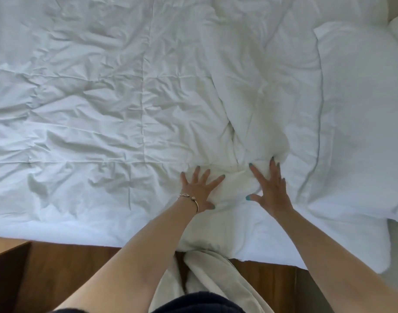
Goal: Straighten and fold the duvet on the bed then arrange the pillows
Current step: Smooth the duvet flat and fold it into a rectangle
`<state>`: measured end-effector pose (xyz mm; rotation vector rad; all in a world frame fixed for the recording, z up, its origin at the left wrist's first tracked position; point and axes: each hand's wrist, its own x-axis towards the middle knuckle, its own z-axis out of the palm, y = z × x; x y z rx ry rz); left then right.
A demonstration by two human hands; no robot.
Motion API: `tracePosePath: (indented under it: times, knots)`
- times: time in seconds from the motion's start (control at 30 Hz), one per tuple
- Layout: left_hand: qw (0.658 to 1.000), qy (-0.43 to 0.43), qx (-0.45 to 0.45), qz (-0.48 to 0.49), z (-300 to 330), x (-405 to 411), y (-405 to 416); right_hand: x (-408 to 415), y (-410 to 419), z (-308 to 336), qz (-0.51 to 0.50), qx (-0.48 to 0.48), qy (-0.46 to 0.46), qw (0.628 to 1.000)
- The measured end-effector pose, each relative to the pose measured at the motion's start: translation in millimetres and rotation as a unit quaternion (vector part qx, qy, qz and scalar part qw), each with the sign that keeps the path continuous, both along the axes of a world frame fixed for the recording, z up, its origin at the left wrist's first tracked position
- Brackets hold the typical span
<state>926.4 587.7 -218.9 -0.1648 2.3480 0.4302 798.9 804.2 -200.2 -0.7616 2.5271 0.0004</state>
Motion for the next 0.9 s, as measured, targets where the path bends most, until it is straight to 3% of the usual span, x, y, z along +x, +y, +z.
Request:
tracePosePath:
  times: [0.17, 0.4, 0.57, 0.67, 0.77, 0.9]
  knots:
    - [0.999, 0.038, -0.037, 0.012, -12, -1, 2, -38, -33, 6, 0.105, 0.021, 0.065, 0.992]
    - [0.989, 0.12, -0.003, 0.087, -4, -1, -22, -37, -69, -9, 0.063, -0.048, 0.062, 0.995]
    - [0.995, 0.044, 0.07, 0.053, -7, 29, -24, -36, -60, 14, 0.092, -0.051, 0.028, 0.994]
    - [0.987, 0.124, 0.053, 0.091, -2, 28, -18, -32, -61, 39, 0.066, -0.082, 0.001, 0.994]
    - [0.965, 0.188, 0.097, 0.157, 7, 28, -24, -35, -62, 61, 0.094, -0.044, -0.008, 0.995]
    - [0.977, 0.139, 0.118, 0.109, 48, 27, -44, -39, -61, 88, 0.124, 0.087, -0.051, 0.987]
